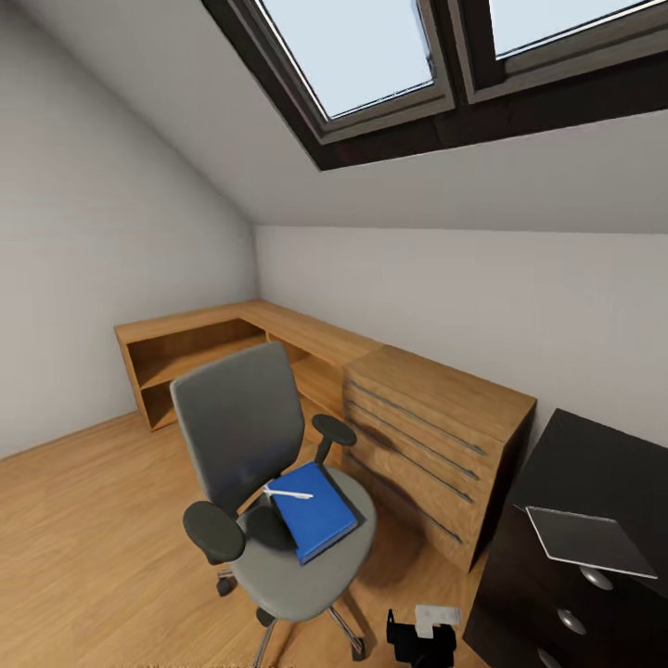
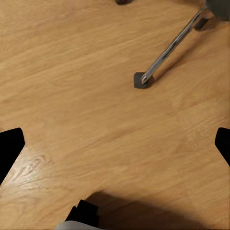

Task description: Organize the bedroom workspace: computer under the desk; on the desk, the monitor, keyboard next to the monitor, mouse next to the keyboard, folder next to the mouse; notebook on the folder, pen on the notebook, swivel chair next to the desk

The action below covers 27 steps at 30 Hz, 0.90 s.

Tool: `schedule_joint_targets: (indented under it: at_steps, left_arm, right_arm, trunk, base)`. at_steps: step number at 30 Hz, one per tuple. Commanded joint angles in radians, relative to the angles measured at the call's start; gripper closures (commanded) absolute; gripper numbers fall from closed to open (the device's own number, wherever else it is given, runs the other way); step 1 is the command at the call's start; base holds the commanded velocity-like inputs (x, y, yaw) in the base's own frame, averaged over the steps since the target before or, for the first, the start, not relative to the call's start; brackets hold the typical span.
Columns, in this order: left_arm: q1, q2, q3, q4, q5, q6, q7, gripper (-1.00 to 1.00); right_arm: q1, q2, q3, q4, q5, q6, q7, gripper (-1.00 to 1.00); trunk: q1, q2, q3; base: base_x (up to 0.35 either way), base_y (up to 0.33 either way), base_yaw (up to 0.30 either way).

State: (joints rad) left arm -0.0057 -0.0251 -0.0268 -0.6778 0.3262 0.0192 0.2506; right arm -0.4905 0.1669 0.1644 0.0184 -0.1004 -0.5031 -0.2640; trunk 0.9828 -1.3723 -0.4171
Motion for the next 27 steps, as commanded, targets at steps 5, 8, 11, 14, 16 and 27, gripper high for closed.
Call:
schedule_joint_targets:
  at_steps: [5,8,11,14,16,27]
  left_arm:
    - [0.000,0.001,-0.002,0.000,0.007,-0.041,0.006,-1.00]
    - [0.000,0.001,-0.002,0.000,0.008,-0.044,0.006,-1.00]
    - [0.000,0.001,-0.001,0.000,0.007,-0.047,0.006,-1.00]
    - [0.000,0.001,-0.001,0.000,0.007,-0.048,0.006,-1.00]
    - [0.000,0.001,-0.001,0.000,0.007,-0.048,0.006,-1.00]
    - [0.000,0.001,-0.001,0.000,0.005,-0.049,0.004,-1.00]
  right_arm:
    - [0.000,0.000,0.009,0.002,-0.010,-0.005,-0.001,-1.00]
    - [0.000,0.000,0.009,0.002,-0.009,-0.005,-0.001,-1.00]
    - [0.000,0.000,0.010,0.002,-0.009,-0.005,-0.001,-1.00]
    - [0.000,0.000,0.010,0.002,-0.009,-0.005,-0.001,-1.00]
    - [0.000,0.000,0.010,0.002,-0.009,-0.005,-0.001,-1.00]
    - [0.000,0.000,0.010,0.002,-0.007,-0.005,-0.001,-1.00]
  trunk:
    - [0.000,-0.001,-0.003]
    - [0.000,-0.001,-0.006]
    - [0.000,-0.001,-0.009]
    - [0.000,-0.001,-0.013]
    - [0.000,-0.001,-0.015]
    - [0.000,-0.001,-0.028]
  base:
    - [0.000,0.000,0.261]
    - [0.000,0.000,0.232]
    - [0.000,0.000,0.210]
    - [0.000,0.000,0.198]
    - [0.000,0.000,0.195]
    - [0.000,-0.069,0.192]
